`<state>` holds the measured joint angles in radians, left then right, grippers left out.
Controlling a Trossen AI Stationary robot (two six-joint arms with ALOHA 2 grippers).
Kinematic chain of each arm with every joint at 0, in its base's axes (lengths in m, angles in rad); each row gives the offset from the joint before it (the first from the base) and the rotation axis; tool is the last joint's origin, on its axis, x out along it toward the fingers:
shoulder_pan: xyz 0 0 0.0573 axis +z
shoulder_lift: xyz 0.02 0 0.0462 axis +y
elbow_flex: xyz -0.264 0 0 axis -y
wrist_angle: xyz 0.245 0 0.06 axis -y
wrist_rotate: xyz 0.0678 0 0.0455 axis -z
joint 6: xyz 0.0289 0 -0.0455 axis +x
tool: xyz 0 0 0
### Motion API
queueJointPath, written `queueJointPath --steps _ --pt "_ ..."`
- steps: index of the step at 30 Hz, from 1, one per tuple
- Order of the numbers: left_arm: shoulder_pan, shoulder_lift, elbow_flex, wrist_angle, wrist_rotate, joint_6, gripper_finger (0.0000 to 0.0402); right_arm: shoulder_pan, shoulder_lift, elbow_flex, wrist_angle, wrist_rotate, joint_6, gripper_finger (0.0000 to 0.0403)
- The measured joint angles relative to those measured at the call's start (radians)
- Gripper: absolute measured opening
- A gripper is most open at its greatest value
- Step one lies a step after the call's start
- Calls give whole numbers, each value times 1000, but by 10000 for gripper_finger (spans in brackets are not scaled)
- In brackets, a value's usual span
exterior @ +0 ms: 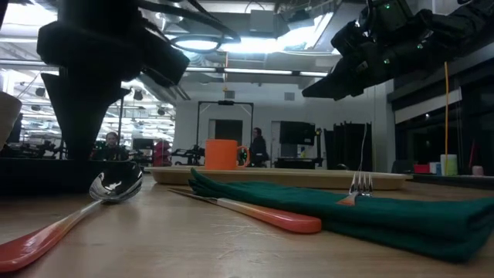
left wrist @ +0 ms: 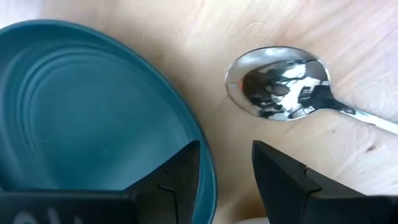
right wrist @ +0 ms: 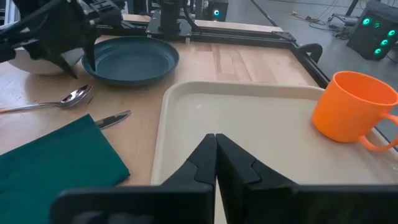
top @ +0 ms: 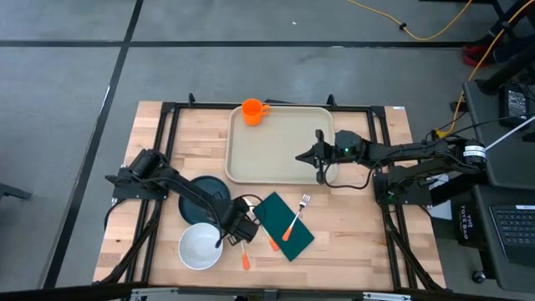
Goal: Set up tray
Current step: Put the blue-green plate on the gray tray
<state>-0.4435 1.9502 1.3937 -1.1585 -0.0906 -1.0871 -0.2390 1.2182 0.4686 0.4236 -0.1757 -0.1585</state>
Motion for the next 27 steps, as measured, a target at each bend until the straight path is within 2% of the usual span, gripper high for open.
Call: queueJointPath --steps 12,16,20,27 --pt "0 1 -2 -16 -21 1 141 0 0 0 1 -1 0 11" --pt "0 1 -54 62 -7 1 141 0 0 0 4 -1 0 11" --pt "0 1 -86 70 4 12 141 0 0 0 7 -1 1 11" --pt "0 1 -95 66 -44 58 140 0 0 0 10 -1 23 11"
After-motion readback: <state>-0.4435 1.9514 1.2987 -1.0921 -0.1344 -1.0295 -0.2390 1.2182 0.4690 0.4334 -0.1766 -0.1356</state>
